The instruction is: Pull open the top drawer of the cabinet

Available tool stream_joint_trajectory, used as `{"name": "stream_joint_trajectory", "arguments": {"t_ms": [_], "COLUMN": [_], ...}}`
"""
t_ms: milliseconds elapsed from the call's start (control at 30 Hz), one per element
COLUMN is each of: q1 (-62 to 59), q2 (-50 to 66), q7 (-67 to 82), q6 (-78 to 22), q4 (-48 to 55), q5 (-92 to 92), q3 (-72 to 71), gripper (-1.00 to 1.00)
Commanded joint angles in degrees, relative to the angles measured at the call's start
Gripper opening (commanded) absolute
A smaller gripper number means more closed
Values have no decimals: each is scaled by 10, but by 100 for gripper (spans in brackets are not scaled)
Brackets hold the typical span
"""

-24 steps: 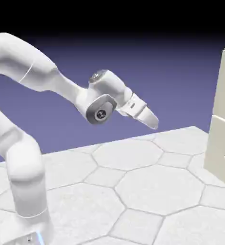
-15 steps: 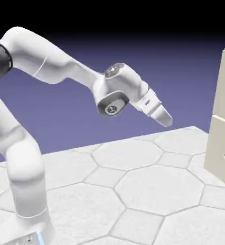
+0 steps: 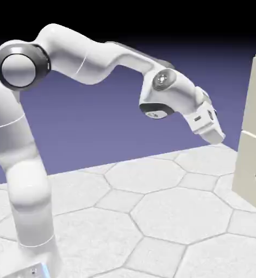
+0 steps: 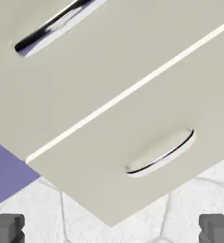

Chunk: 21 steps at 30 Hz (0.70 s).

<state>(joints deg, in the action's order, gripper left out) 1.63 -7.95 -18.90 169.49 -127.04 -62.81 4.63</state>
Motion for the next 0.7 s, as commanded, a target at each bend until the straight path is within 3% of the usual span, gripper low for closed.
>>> {"name": "stream_joint_trajectory", "arguments": {"t_ms": [0, 667], "q1": [0, 8], "q2": [10, 206], "q7": [9, 196], "q6": [-2, -38], "q4": [13, 283], "q5": [-25, -523], "q3": [2, 39], "gripper": [0, 0]}}
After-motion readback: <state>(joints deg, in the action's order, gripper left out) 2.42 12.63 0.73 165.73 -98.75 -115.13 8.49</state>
